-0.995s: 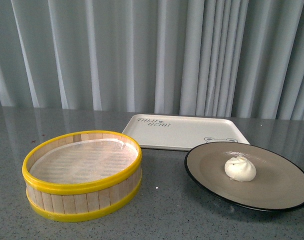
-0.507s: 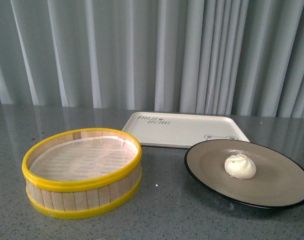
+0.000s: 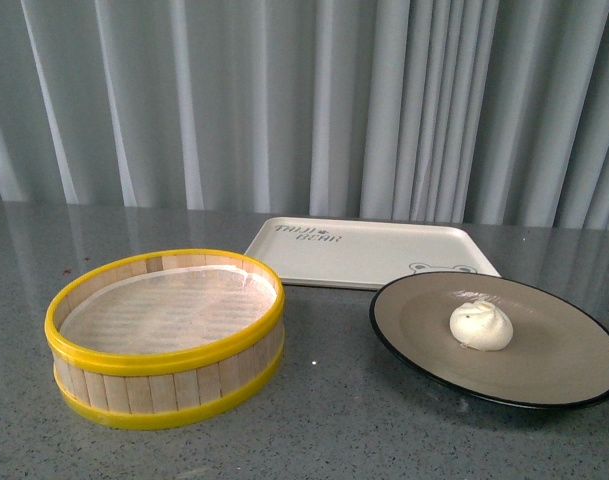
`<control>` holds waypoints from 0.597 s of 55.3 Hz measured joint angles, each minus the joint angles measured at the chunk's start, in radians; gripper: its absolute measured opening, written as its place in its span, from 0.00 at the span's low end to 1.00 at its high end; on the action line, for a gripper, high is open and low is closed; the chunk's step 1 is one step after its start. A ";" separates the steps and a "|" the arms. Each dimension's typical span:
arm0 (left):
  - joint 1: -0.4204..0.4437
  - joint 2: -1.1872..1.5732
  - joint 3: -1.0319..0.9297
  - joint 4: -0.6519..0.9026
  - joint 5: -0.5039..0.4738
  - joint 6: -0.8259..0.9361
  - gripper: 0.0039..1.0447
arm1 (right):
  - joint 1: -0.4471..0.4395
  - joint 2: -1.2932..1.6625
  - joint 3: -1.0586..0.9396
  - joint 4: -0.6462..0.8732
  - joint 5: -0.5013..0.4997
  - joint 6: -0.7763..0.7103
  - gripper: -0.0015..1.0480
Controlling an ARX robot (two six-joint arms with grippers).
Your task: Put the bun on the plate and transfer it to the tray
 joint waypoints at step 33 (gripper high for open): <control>0.000 -0.226 0.000 -0.233 0.000 0.000 0.04 | 0.000 0.000 0.000 0.000 0.000 0.000 0.92</control>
